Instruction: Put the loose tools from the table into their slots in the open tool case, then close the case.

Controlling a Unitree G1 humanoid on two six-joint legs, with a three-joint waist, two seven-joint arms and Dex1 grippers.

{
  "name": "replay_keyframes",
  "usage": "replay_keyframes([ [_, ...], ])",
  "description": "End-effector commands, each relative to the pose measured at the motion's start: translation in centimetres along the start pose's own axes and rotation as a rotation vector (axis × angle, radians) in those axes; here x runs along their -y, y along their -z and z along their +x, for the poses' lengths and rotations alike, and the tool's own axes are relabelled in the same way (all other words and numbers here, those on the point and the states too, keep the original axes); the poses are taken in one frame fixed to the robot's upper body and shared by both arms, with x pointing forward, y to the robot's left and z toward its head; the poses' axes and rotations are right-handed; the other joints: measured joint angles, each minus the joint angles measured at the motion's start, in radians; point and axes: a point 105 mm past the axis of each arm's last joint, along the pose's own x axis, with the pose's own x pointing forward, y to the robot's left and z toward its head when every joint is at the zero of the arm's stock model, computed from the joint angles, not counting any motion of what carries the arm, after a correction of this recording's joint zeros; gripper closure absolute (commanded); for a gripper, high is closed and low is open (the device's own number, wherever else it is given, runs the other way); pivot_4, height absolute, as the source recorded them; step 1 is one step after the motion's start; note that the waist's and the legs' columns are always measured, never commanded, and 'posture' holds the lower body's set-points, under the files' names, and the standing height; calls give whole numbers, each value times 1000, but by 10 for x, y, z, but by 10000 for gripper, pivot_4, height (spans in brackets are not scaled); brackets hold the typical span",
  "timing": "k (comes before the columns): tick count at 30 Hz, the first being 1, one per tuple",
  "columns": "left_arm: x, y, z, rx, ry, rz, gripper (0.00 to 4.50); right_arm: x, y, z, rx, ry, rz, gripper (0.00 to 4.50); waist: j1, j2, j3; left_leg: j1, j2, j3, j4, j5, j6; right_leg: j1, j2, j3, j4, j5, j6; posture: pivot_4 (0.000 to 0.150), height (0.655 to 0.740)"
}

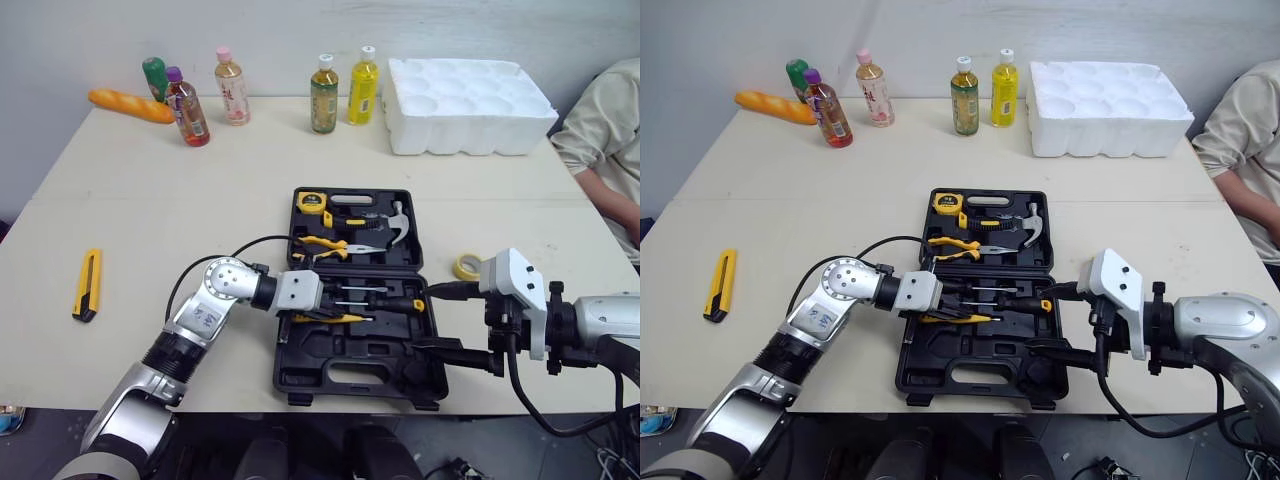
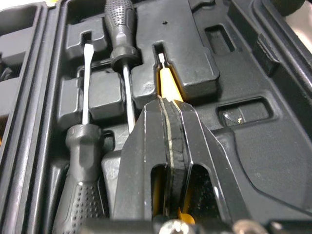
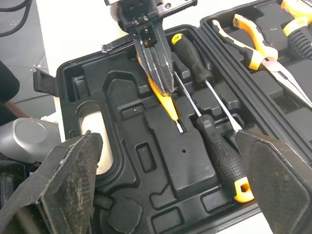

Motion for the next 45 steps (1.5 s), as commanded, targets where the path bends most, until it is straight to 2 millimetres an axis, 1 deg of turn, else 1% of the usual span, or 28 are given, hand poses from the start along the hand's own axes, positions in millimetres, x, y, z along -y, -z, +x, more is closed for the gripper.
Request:
replay_keyframes([
  [1,12,29,-3,-109,31,-117,44814,-1,-8,-3,13,9,-43,0,-1,0,0,0,0,0,0,0,0,0,0,0,0,0,0,1500,7400],
  [5,11,17,-7,-30,26,-211,44814,-1,-7,-3,19,20,-37,0,0,0,0,0,0,0,0,0,0,0,0,0,0,0,0,1500,7400],
  [7,6,-2,-17,95,-10,-263,38663,0,-6,-3,23,30,-31,0,-3,0,0,0,0,0,0,0,0,0,0,0,0,0,0,1500,7400],
  [8,2,-12,-26,166,-40,-292,35721,2,-5,-4,27,39,-26,0,-5,0,0,0,0,0,-1,0,0,0,0,0,0,0,0,1500,7400],
  [10,-3,-24,-43,244,-121,-333,27161,5,-4,-5,36,54,-15,0,-7,-1,0,-1,1,0,-2,1,-1,-1,0,0,0,0,0,1500,7400],
  [11,-4,-26,-48,259,-151,-346,22748,6,-4,-5,39,59,-10,0,-3,-1,0,-2,1,0,-2,1,-2,-2,1,0,0,0,0,1500,7400],
  [12,-8,-25,-58,266,-226,-371,19027,8,-3,-6,42,69,-3,0,0,-1,0,-2,1,0,-2,1,-2,-2,1,0,0,0,0,1500,7400],
  [13,-10,-25,-65,269,-276,-390,14143,10,-2,-7,43,76,1,0,1,-1,0,-2,1,0,-1,1,-2,-2,0,-1,0,0,0,1500,7400],
  [15,-6,-21,-96,281,-453,-454,6412,17,2,-16,45,109,29,0,1,-1,0,-2,1,0,-1,1,-1,-1,0,0,-1,0,0,1500,7400],
  [16,0,-15,-113,272,-551,-496,1732,23,6,-23,44,143,52,0,-3,-1,0,-2,1,0,-2,1,-1,-1,0,0,-2,0,0,1500,7400],
  [17,10,-7,-133,258,-661,-553,784,33,13,-34,39,194,82,0,-5,-1,0,-2,1,0,-3,0,-1,-1,0,0,-2,0,0,1500,7400],
  [18,21,0,-148,242,-745,-600,784,42,20,-44,29,242,107,0,-8,-1,0,-1,1,0,-4,0,-1,0,0,0,-2,0,0,1500,7400],
  [22,60,13,-180,144,-932,-688,784,63,42,-78,-17,373,162,0,3,-2,1,-2,1,0,-5,0,0,-1,0,0,-4,0,0,1500,7400],
  [23,70,16,-187,115,-968,-705,784,67,47,-85,-29,398,169,0,9,-2,1,-2,1,0,-4,0,0,0,-1,0,-6,0,0,1500,7400],
  [24,80,19,-194,90,-1009,-723,784,69,51,-92,-40,417,177,0,13,-2,1,-1,0,0,-4,-2,4,1,-2,0,-7,0,0,1500,7400],
  [25,91,22,-204,70,-1068,-752,784,73,57,-100,-52,441,184,0,15,-2,1,0,0,0,-4,-3,6,2,-2,0,-6,0,0,1500,7400],
  [26,104,27,-218,47,-1140,-780,784,77,62,-109,-65,473,196,0,14,-2,1,0,0,0,-4,-3,6,2,-2,0,-6,0,0,1500,7400],
  [27,120,32,-237,15,-1243,-814,784,83,69,-122,-85,520,210,0,14,-2,1,0,0,0,-4,-3,6,2,-2,0,-6,0,0,1500,7400],
  [29,147,42,-267,-30,-1424,-881,784,91,81,-140,-114,586,232,0,8,-2,1,0,0,0,-5,-4,6,2,-2,0,-8,0,0,1500,7400],
  [32,171,61,-293,-90,-1592,-977,784,95,92,-155,-136,632,246,0,1,-1,1,1,1,0,-6,-4,6,1,-1,0,-8,0,0,1500,7400],
  [34,177,65,-301,-102,-1630,-986,784,98,98,-164,-147,661,250,0,1,-1,0,1,0,0,-6,-4,6,2,-1,0,-6,0,0,1500,7400],
  [36,180,65,-305,-109,-1647,-985,784,101,103,-170,-150,686,255,0,0,-1,0,1,0,0,-6,-4,6,2,-2,0,-6,0,0,1500,7400],
  [39,179,67,-305,-128,-1640,-977,784,104,107,-177,-147,718,253,0,-2,-1,1,1,0,0,-6,-4,6,1,-2,0,-7,0,0,1500,7400],
  [42,169,70,-302,-120,-1648,-967,784,106,105,-175,-123,716,246,0,-2,1,0,1,0,0,-7,-4,6,1,-2,0,-7,0,0,1500,7400],
  [45,164,77,-293,-166,-1654,-966,784,106,104,-169,-114,703,236,0,-3,1,0,1,0,0,-7,-4,6,1,-2,0,-7,0,0,1500,7400],
])
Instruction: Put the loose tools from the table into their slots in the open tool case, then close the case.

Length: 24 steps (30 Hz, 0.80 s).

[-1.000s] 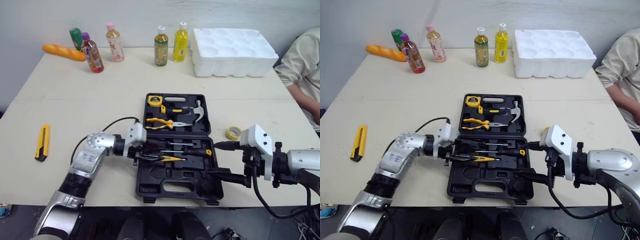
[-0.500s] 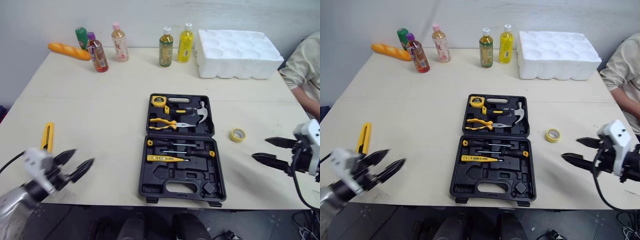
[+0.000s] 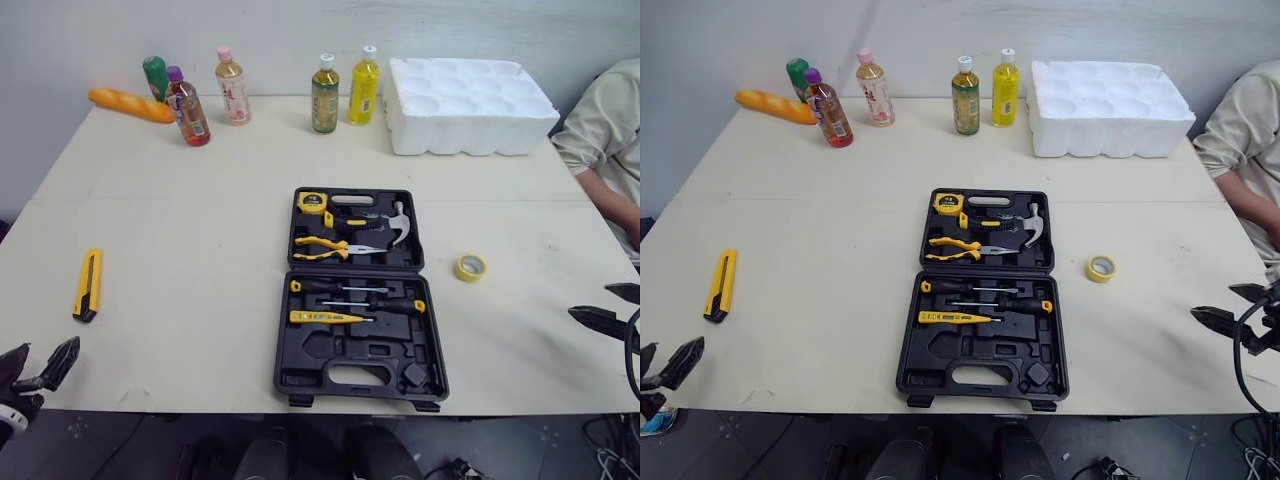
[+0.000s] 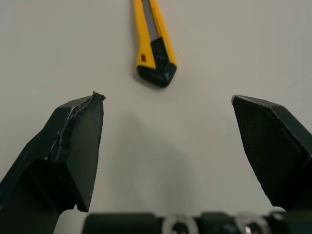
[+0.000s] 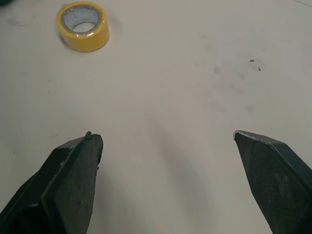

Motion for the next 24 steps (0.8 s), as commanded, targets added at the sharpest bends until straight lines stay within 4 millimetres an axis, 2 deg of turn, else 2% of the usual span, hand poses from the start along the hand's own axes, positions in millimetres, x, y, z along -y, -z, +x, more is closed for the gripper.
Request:
replay_keyframes([
  [1,6,-2,8,5,-33,39,784,-2,-14,-1,54,-2,-41,0,-1,0,0,0,0,0,0,0,0,0,0,0,0,0,0,1500,7400],
  [3,10,-9,14,20,-54,43,784,-9,-22,2,68,-28,-63,0,-1,0,0,0,0,0,0,0,0,0,0,0,0,0,0,1500,7400],
  [7,-3,-30,21,34,-167,76,784,-38,-51,15,151,-119,-136,0,-1,-1,0,0,0,0,0,0,-1,-1,1,0,2,0,0,1500,7400],
  [9,-7,-38,26,37,-194,41,784,-67,-70,24,207,-217,-176,0,-2,0,0,0,0,0,0,1,-2,-1,1,0,3,0,0,1500,7400],
  [12,-12,-39,29,3,-226,17,784,-102,-88,31,244,-340,-224,0,-2,0,0,0,0,0,0,1,-2,-2,1,0,3,0,0,1500,7400],
  [13,-11,-39,35,-30,-222,8,784,-127,-106,33,293,-439,-253,0,0,0,0,0,0,0,0,1,-2,-2,1,0,3,0,0,1500,7400],
  [16,-9,-37,48,-127,-218,-10,784,-176,-136,32,367,-647,-339,0,-1,-1,1,-1,0,0,1,1,-3,-2,1,0,3,0,0,1500,7400],
  [19,-6,-35,59,-179,-190,24,784,-204,-156,35,428,-761,-384,0,1,-2,0,-1,0,-2,0,1,-4,-3,1,-2,3,0,0,1500,7400],
  [24,-9,-29,70,-232,-181,29,784,-242,-168,39,480,-922,-445,0,0,-2,0,-4,0,-1,0,3,-7,-3,0,-2,1,0,0,1500,7400],
])
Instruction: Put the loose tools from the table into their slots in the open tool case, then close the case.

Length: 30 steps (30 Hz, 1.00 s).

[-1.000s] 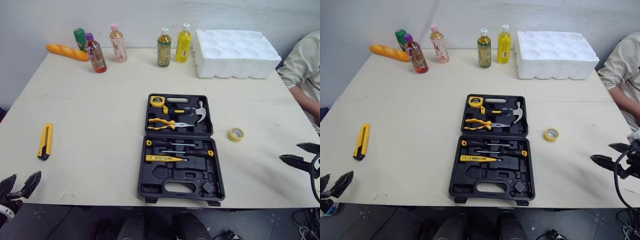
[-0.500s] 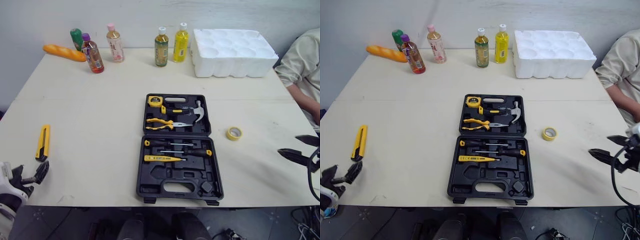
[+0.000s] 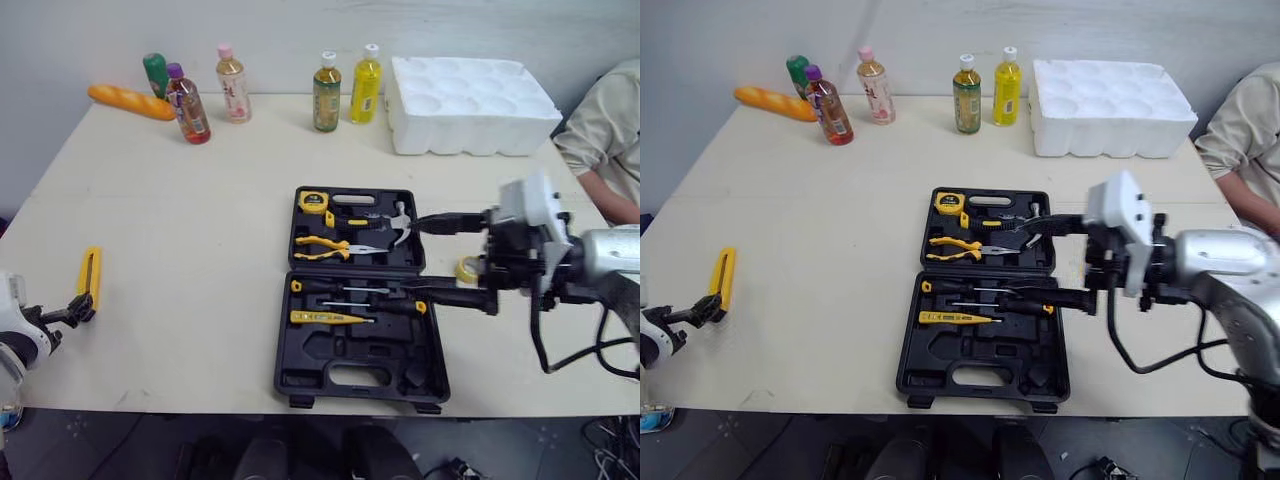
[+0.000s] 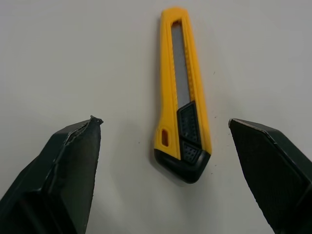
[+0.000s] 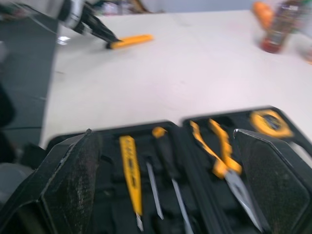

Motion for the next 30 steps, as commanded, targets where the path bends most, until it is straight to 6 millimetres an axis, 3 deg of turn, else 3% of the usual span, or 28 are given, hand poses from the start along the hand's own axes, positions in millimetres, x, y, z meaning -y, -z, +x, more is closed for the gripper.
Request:
replay_keyframes([
  [1,-4,-5,7,-12,-20,2,784,-15,-13,21,39,-117,-64,0,0,0,0,0,0,0,0,0,0,-1,0,0,0,0,0,1500,7400],
  [8,15,-5,24,-88,67,35,784,-16,-19,35,67,-182,-107,0,2,0,0,-1,-1,0,0,0,0,-2,-1,0,0,0,0,1500,7400],
  [15,19,1,37,-194,38,42,784,-13,-21,39,75,-191,-123,0,3,1,0,1,-1,0,0,0,0,-2,-1,0,2,0,0,1500,7400],
  [28,26,-3,39,-203,18,15,784,-9,-28,44,144,-163,-80,0,4,1,0,1,-1,0,0,1,-1,-2,-1,0,3,0,0,1500,7400],
  [30,27,-3,39,-201,27,12,6368,-8,-27,44,140,-159,-73,0,3,1,0,1,-1,0,0,1,-1,-2,-1,0,3,0,0,1500,7400],
])
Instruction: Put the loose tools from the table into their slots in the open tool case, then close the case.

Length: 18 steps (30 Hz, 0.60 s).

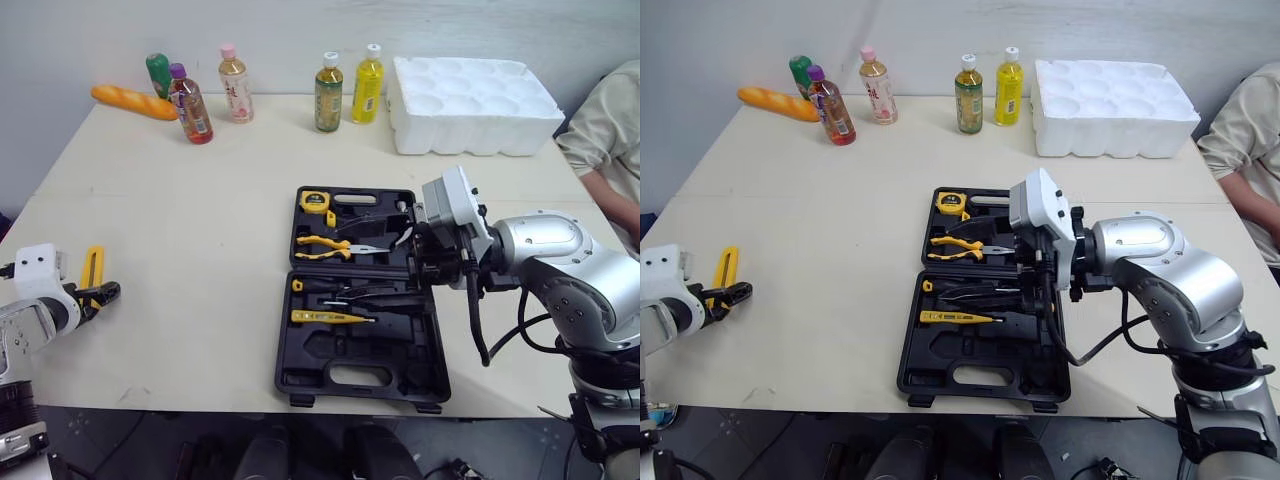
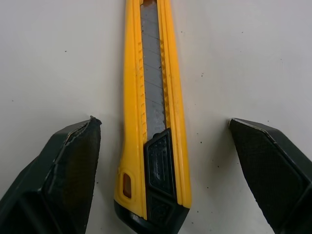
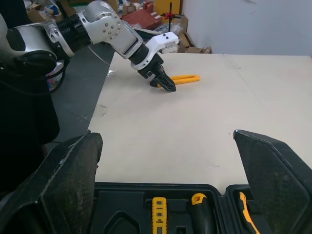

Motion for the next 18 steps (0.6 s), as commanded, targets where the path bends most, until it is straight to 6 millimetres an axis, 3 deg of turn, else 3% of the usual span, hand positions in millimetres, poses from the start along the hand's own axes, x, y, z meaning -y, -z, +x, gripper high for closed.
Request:
replay_keyframes([
  [1,2,12,4,-48,7,-14,9185,1,-8,-2,24,9,-20,0,-1,0,0,0,0,0,0,0,0,0,0,0,0,0,0,1500,7400],
  [6,3,12,4,-51,4,-12,30813,1,-10,-2,34,11,-2,0,-4,1,0,0,0,0,0,0,0,0,0,0,0,0,0,1500,7400],
  [10,6,-1,-1,16,-15,125,31713,1,-6,-6,20,16,10,0,-5,1,0,0,0,0,0,0,0,-1,0,0,1,0,0,1500,7400],
  [12,22,-14,-6,82,35,211,31713,2,-3,-10,4,25,15,0,-4,1,0,0,0,0,-1,0,-1,-1,0,0,1,0,0,1500,7400],
  [15,56,-32,-17,180,169,343,31713,3,0,-16,-17,47,23,0,0,0,0,-2,0,0,-1,0,-1,-2,0,0,-1,0,0,1500,7400],
  [18,107,-50,-36,286,388,523,31713,2,7,-26,-54,95,34,0,4,-3,1,-5,0,-1,0,0,-1,-3,0,0,-2,0,0,1500,7400],
])
